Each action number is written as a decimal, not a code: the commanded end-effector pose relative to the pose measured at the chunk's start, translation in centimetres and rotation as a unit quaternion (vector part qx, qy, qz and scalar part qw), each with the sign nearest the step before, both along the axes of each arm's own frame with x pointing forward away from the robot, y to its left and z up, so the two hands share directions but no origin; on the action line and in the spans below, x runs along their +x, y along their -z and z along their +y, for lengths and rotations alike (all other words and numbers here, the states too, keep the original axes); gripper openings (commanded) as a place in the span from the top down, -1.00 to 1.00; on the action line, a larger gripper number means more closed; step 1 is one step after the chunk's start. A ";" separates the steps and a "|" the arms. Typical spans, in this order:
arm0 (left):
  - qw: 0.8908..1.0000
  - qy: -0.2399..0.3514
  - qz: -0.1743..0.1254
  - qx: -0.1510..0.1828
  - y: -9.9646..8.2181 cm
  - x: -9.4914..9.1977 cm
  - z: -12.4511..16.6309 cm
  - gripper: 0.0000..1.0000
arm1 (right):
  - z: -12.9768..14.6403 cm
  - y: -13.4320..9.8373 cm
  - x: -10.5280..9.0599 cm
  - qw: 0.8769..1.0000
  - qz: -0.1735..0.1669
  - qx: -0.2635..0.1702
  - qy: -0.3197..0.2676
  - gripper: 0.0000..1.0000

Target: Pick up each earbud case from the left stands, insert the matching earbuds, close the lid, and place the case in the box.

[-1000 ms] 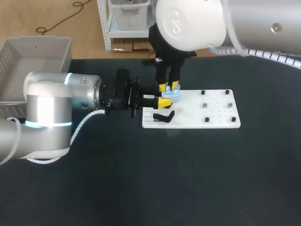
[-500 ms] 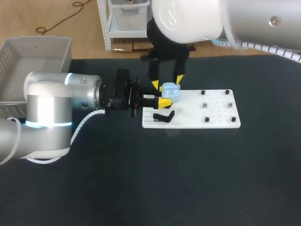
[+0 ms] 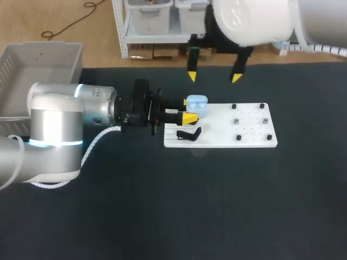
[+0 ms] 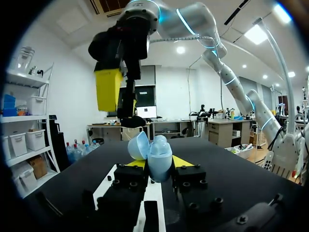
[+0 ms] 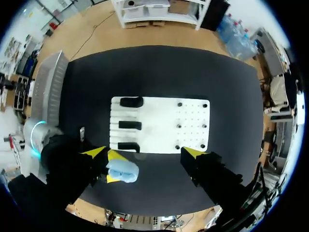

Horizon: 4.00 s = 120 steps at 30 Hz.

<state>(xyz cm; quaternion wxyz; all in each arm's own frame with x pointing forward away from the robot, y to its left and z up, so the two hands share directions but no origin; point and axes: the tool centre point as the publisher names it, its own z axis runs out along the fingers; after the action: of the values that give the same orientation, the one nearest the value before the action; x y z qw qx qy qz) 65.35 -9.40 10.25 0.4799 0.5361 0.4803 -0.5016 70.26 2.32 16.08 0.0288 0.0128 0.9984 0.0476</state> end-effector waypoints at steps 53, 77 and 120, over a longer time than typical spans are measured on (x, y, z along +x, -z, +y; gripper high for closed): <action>0.996 -0.058 0.040 0.058 -5.5 -0.5 3.2 1.00 | -6.9 -1.8 -7.5 0.980 -0.190 0.003 0.056 -1.00; 0.904 -0.397 0.029 0.159 -11.8 2.9 24.2 1.00 | -6.9 -1.8 -7.5 0.980 -0.190 0.003 0.056 -1.00; 0.794 -0.553 0.110 0.227 0.4 15.3 46.4 -1.00 | -6.9 -1.8 -7.5 0.980 -0.190 0.003 0.056 -1.00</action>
<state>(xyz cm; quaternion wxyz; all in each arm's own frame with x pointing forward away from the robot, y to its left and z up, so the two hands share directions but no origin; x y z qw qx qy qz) 80.75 37.32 10.04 0.4727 0.2333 0.8417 -0.1167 62.89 -4.52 17.92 0.2176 0.0589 0.9729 0.0507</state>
